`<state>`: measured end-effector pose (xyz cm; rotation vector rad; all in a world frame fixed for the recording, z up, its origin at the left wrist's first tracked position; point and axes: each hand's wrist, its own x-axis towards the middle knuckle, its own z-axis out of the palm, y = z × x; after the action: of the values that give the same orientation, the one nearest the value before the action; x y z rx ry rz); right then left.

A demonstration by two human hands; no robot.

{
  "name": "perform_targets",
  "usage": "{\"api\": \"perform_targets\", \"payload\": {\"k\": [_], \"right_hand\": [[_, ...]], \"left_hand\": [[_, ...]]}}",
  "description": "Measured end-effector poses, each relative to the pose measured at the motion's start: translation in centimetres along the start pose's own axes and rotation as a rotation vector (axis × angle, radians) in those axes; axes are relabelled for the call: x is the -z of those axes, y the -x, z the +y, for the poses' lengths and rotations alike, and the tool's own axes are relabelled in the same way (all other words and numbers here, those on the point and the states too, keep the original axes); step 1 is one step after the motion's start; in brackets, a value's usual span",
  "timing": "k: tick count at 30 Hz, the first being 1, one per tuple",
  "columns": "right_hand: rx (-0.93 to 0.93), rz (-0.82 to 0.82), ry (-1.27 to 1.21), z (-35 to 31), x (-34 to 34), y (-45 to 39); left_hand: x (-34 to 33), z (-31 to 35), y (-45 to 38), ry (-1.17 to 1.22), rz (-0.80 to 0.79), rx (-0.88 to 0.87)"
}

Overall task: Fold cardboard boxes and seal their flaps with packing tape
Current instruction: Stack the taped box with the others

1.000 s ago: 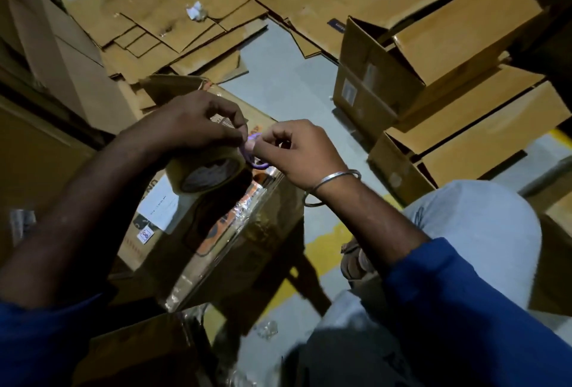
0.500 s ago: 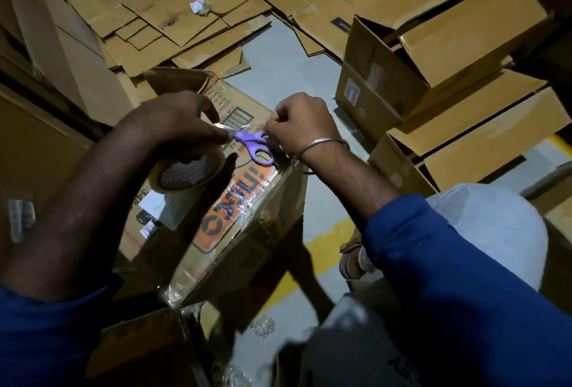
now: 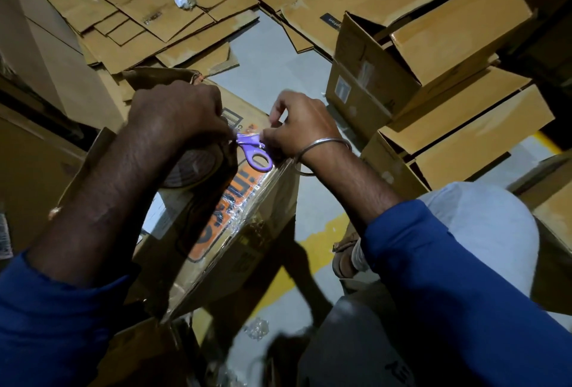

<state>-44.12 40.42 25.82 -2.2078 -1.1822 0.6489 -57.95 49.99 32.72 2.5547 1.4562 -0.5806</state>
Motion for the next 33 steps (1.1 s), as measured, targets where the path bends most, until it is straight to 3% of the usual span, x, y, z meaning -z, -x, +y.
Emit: {"api": "perform_targets", "payload": {"k": [10,17,25,29,33], "right_hand": [[-0.028,0.056,0.081,0.7,0.2,0.4],[0.008,-0.020,-0.188,1.9,1.5,1.1],[0.072,0.089,-0.279,4.5,3.6,2.9],[0.077,0.179,-0.313,7.3,6.4,4.5],[0.072,0.266,-0.309,11.4,10.9,7.5]], "left_hand": [[-0.1,0.8,-0.4,-0.073,0.027,-0.032],[-0.2,0.8,0.3,-0.052,0.122,-0.103],[-0.4,1.4,1.7,-0.144,0.278,-0.214],[-0.5,4.1,4.2,-0.036,0.449,-0.347],[-1.2,9.8,7.3,0.139,0.465,-0.485]]}}
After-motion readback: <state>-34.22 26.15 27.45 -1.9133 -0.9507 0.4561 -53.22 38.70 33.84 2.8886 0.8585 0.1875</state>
